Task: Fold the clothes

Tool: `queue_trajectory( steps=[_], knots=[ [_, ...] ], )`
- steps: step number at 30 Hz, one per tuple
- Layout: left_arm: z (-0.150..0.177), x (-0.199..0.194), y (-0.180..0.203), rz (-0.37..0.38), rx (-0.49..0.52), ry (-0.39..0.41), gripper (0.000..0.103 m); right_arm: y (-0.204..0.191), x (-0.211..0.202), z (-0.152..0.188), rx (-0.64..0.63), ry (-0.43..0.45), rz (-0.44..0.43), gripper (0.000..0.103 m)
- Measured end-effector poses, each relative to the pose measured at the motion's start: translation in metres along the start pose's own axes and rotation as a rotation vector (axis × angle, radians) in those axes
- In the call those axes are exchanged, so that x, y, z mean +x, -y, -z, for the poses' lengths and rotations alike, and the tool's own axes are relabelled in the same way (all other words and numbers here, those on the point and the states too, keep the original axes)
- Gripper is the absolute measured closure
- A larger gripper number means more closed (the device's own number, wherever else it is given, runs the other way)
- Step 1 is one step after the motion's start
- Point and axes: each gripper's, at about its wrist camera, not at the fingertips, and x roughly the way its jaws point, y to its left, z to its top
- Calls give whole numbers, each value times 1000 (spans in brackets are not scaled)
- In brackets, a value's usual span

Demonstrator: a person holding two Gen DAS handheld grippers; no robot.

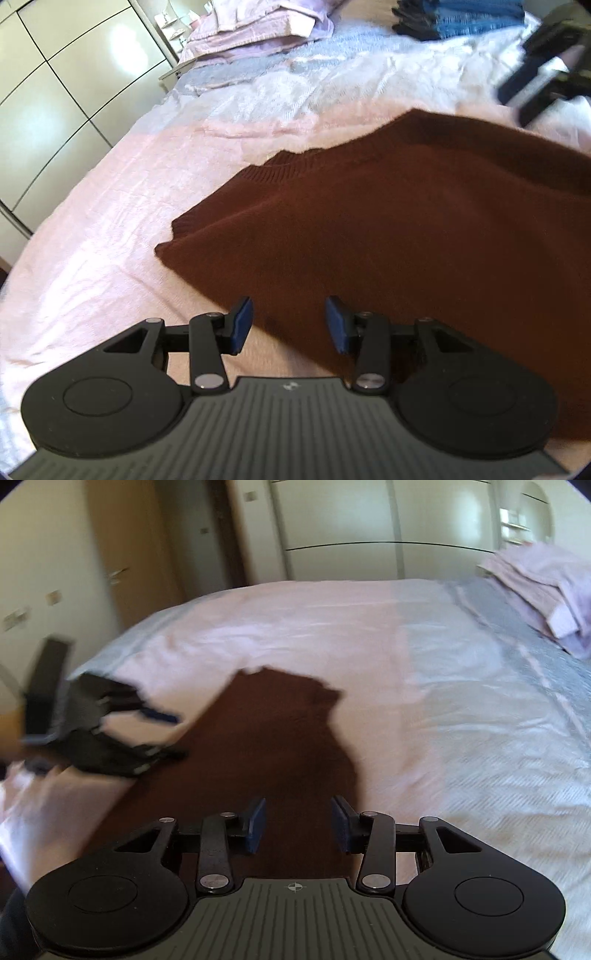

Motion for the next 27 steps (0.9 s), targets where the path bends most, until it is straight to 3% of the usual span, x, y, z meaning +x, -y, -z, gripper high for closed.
queue_trajectory(
  steps=[7, 10, 14, 16, 18, 19, 22, 27],
  knots=[
    [1, -23, 23, -28, 44, -26, 64, -19, 10, 49, -14, -133, -7, 59],
    [1, -36, 28, -32, 50, -20, 63, -25, 3, 50, -22, -139, 8, 58],
    [5, -59, 37, -38, 60, -1, 62, -46, -11, 69, -200, -133, 24, 58],
    [10, -76, 44, -44, 70, 24, 56, -57, -18, 78, -289, -130, 32, 56],
    [18, -96, 54, -43, 86, 70, 50, -68, -25, 88, -378, -126, 40, 38],
    [24, -107, 60, -39, 98, 97, 46, -73, -28, 93, -422, -124, 44, 34],
    [47, -139, 84, -26, 150, 170, 37, -89, -38, 107, -556, -118, 56, 34],
    [85, -169, 129, -41, 255, 222, 35, -116, -55, 130, -778, -108, 76, 34]
  ],
)
